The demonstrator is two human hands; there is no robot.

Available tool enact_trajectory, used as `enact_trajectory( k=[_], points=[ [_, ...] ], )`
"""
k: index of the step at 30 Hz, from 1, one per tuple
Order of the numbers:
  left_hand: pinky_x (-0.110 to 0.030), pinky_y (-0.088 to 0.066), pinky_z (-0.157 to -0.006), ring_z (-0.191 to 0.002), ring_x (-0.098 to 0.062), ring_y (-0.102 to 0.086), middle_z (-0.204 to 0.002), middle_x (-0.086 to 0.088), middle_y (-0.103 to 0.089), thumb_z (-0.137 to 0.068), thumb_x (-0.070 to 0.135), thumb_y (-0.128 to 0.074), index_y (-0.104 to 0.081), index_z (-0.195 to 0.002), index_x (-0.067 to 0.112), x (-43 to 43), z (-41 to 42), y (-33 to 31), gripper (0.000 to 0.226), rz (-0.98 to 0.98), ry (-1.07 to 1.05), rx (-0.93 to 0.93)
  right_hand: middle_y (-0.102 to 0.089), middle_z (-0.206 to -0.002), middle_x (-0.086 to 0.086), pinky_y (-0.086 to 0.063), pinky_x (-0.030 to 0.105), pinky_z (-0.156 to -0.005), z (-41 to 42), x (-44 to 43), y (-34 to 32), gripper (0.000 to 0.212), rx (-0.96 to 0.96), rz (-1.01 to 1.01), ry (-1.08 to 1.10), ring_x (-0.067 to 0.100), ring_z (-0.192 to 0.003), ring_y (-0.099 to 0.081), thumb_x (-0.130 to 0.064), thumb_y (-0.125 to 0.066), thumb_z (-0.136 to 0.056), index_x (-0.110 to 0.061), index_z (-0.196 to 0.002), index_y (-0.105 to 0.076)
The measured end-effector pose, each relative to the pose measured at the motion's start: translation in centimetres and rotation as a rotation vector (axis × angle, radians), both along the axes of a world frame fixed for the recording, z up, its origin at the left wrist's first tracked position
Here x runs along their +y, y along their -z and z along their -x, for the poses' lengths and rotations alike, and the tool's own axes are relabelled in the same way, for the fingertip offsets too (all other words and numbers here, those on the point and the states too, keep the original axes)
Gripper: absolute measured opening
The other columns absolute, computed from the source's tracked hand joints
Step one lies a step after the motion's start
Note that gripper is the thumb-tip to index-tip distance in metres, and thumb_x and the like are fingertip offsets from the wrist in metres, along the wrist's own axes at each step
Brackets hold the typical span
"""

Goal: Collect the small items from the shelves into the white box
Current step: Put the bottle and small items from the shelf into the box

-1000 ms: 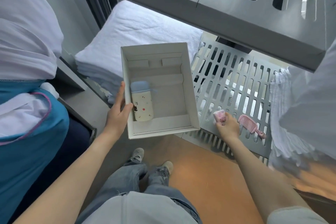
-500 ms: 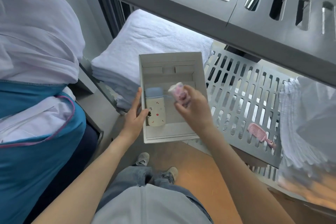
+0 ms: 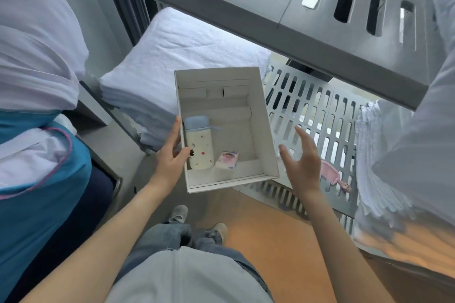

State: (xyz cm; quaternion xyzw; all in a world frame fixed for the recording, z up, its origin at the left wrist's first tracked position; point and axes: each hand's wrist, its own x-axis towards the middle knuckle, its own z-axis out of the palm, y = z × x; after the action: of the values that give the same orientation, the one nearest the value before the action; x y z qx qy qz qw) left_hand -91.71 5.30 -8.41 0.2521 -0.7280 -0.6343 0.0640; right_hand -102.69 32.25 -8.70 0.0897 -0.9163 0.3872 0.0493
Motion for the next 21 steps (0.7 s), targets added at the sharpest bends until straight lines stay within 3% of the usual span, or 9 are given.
enact_trajectory(
  k=[4,7,9,10,11,13,15,17,21],
  points=[
    [0.008,-0.035,-0.075,-0.092,0.037,-0.044,-0.138,0.024,-0.036,-0.095,-0.001,-0.048,-0.02,-0.152,0.036,2.0,0.8,0.3,0.074,0.03,0.044,-0.02,-0.048,-0.145,0.007,-0.035,0.036,-0.11,-0.1,5.0,2.7,0.064,-0.282,0.009,0.194,0.023,-0.134,-0.044,-0.023,-0.067,-0.089,-0.013,-0.145,-0.039],
    [-0.003,-0.045,-0.084,-0.092,0.031,-0.049,-0.141,0.023,-0.039,-0.094,0.002,-0.051,-0.02,-0.151,0.041,3.3,1.7,0.7,0.076,0.055,0.095,-0.012,-0.055,-0.132,0.011,-0.04,0.037,-0.095,0.0,7.9,4.7,0.065,-0.43,-0.054,0.283,0.029,-0.122,-0.05,-0.024,-0.062,-0.088,-0.02,-0.146,-0.034],
    [-0.021,-0.051,-0.084,-0.079,0.015,-0.051,-0.134,0.032,-0.045,-0.093,0.005,-0.052,-0.019,-0.149,0.048,4.2,2.2,1.0,0.079,0.107,0.148,-0.009,-0.057,-0.126,0.019,-0.042,0.041,-0.088,0.8,9.3,5.2,0.058,-0.555,-0.028,0.371,0.037,-0.114,-0.052,-0.019,-0.061,-0.085,-0.01,-0.139,-0.044],
    [-0.022,-0.051,-0.079,-0.075,0.01,-0.046,-0.127,0.034,-0.048,-0.093,0.006,-0.052,-0.017,-0.149,0.051,4.7,2.5,1.1,0.08,0.151,0.18,-0.012,-0.057,-0.124,0.026,-0.043,0.043,-0.085,1.2,9.6,5.0,0.049,-0.604,0.013,0.418,0.04,-0.108,-0.055,-0.017,-0.06,-0.085,0.0,-0.13,-0.05],
    [-0.022,-0.051,-0.074,-0.073,0.005,-0.044,-0.124,0.032,-0.051,-0.093,0.007,-0.052,-0.016,-0.148,0.052,5.3,2.8,1.2,0.08,0.19,0.208,-0.013,-0.055,-0.124,0.03,-0.042,0.044,-0.08,1.7,9.8,4.9,0.044,-0.635,0.052,0.442,0.042,-0.104,-0.057,-0.018,-0.057,-0.086,0.008,-0.122,-0.051],
    [-0.013,-0.048,-0.061,-0.065,-0.01,-0.05,-0.135,0.009,-0.056,-0.092,0.007,-0.05,-0.015,-0.148,0.053,6.3,3.3,1.4,0.08,0.247,0.242,-0.022,-0.051,-0.128,0.033,-0.04,0.041,-0.075,2.3,9.9,5.0,0.048,-0.658,0.106,0.436,0.047,-0.109,-0.055,-0.022,-0.053,-0.09,0.014,-0.121,-0.045],
    [-0.008,-0.04,-0.054,-0.062,-0.007,-0.056,-0.143,-0.005,-0.051,-0.093,0.006,-0.047,-0.014,-0.148,0.053,7.2,3.6,1.6,0.079,0.273,0.276,-0.039,-0.05,-0.13,0.031,-0.045,0.047,-0.087,1.9,8.9,4.6,0.048,-0.629,0.142,0.375,0.044,-0.117,-0.049,-0.018,-0.052,-0.093,0.006,-0.134,-0.045],
    [-0.008,-0.039,-0.056,-0.062,-0.005,-0.055,-0.147,-0.005,-0.046,-0.095,0.006,-0.045,-0.013,-0.148,0.052,8.2,3.8,1.6,0.077,0.268,0.327,-0.041,-0.05,-0.142,0.012,-0.043,0.048,-0.103,1.3,8.2,4.8,0.058,-0.619,0.153,0.264,0.029,-0.117,-0.057,-0.022,-0.052,-0.092,-0.022,-0.148,-0.037],
    [-0.024,-0.046,-0.068,-0.07,-0.028,-0.054,-0.141,-0.011,-0.049,-0.096,0.006,-0.044,-0.015,-0.149,0.049,9.3,4.3,1.9,0.075,0.27,0.357,-0.052,-0.05,-0.144,-0.004,-0.046,0.044,-0.106,1.0,8.4,6.3,0.057,-0.63,0.293,0.207,0.012,-0.124,-0.055,-0.031,-0.055,-0.09,-0.033,-0.145,-0.042]
  ],
)
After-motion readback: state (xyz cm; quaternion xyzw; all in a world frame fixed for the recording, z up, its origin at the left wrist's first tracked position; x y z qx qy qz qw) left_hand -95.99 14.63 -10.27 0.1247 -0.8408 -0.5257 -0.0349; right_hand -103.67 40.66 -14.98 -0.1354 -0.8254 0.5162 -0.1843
